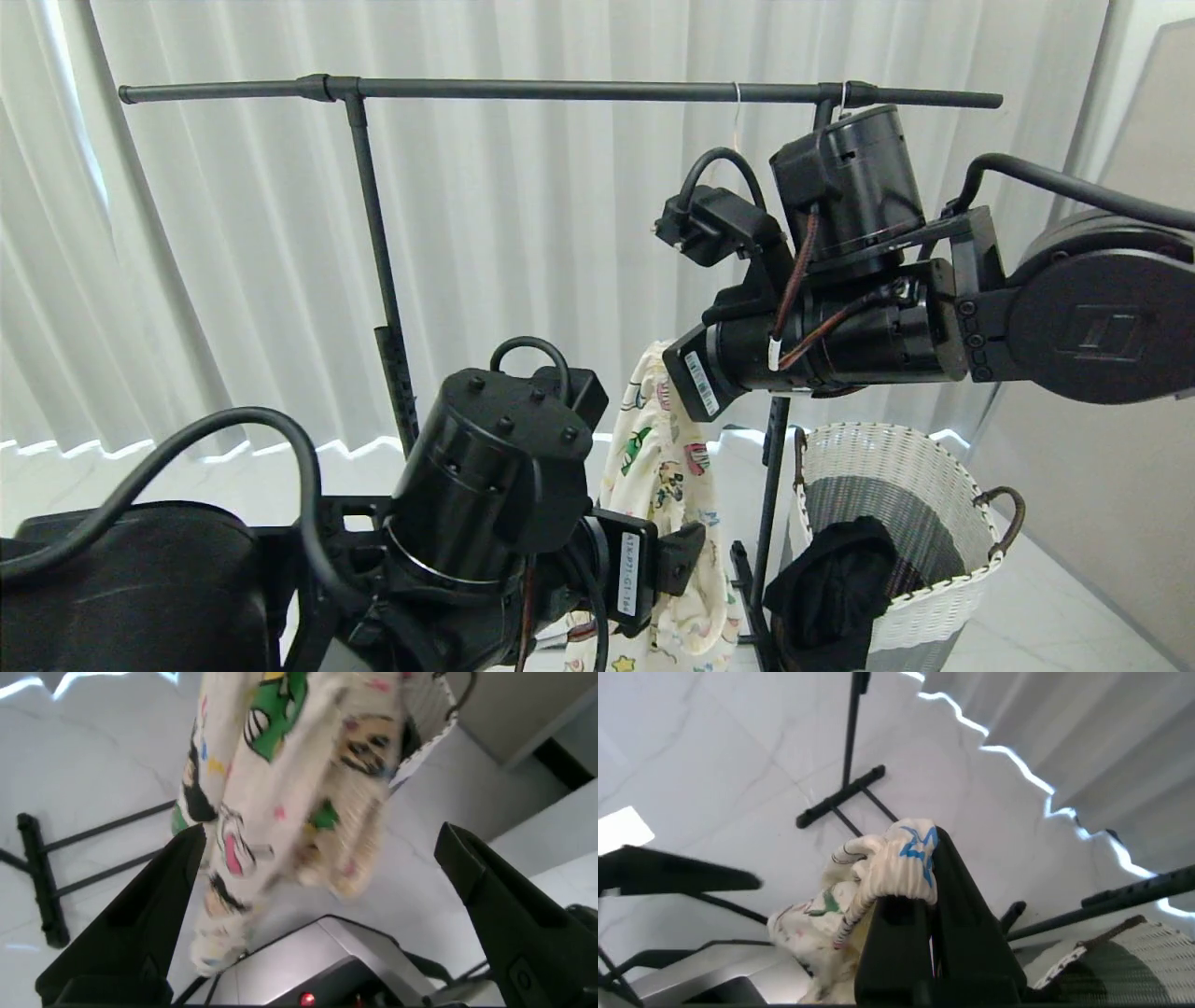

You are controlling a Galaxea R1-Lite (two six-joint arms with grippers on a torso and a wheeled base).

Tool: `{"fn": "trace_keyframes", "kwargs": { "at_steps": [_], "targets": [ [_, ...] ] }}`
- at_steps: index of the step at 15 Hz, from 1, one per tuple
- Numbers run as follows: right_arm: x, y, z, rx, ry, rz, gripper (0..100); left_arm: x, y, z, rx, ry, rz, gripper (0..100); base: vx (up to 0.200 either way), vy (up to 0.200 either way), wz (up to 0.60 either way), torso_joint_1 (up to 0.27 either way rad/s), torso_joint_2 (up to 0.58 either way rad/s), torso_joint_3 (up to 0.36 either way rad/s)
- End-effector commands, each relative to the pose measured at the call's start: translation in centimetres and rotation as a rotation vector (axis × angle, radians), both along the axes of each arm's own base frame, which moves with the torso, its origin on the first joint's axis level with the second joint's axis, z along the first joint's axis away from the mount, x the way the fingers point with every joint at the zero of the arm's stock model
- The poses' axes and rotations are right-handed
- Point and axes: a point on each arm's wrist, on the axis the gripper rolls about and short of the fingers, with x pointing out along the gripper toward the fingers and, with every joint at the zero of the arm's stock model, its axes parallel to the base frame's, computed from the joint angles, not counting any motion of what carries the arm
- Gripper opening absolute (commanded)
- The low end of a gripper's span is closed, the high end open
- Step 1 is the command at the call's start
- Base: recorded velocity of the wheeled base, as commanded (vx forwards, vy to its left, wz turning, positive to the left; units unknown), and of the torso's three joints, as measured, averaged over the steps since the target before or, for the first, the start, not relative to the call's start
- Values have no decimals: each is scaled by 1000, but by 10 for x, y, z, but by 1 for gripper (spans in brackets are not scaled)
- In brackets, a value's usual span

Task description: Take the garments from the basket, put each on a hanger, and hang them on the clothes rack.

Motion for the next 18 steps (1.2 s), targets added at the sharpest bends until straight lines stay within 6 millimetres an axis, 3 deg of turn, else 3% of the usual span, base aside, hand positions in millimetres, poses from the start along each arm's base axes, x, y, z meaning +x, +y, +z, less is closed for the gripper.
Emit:
{"fn": "trace_keyframes", "kwargs": {
  "at_steps": [1, 3, 6, 13, 18],
  "targets": [
    [-7, 0, 8, 19, -16, 15, 0, 16, 4, -21, 57, 46, 51, 100, 0, 0, 0, 0, 0, 0],
    [-14, 2, 15, 32, -26, 34, 0, 23, 5, -33, 85, 75, 70, 100, 0, 0, 0, 0, 0, 0],
    [-22, 1, 21, 46, -36, 50, 0, 12, 1, -41, 103, 106, 15, 100, 0, 0, 0, 0, 0, 0],
    [-32, -16, 38, 64, -51, 45, 0, -8, 28, -88, 192, 174, 25, 100, 0, 0, 0, 0, 0, 0],
    [-31, -37, 40, 42, -40, -6, 0, -13, 42, -94, 232, 163, 81, 100, 0, 0, 0, 0, 0, 0]
  ]
}}
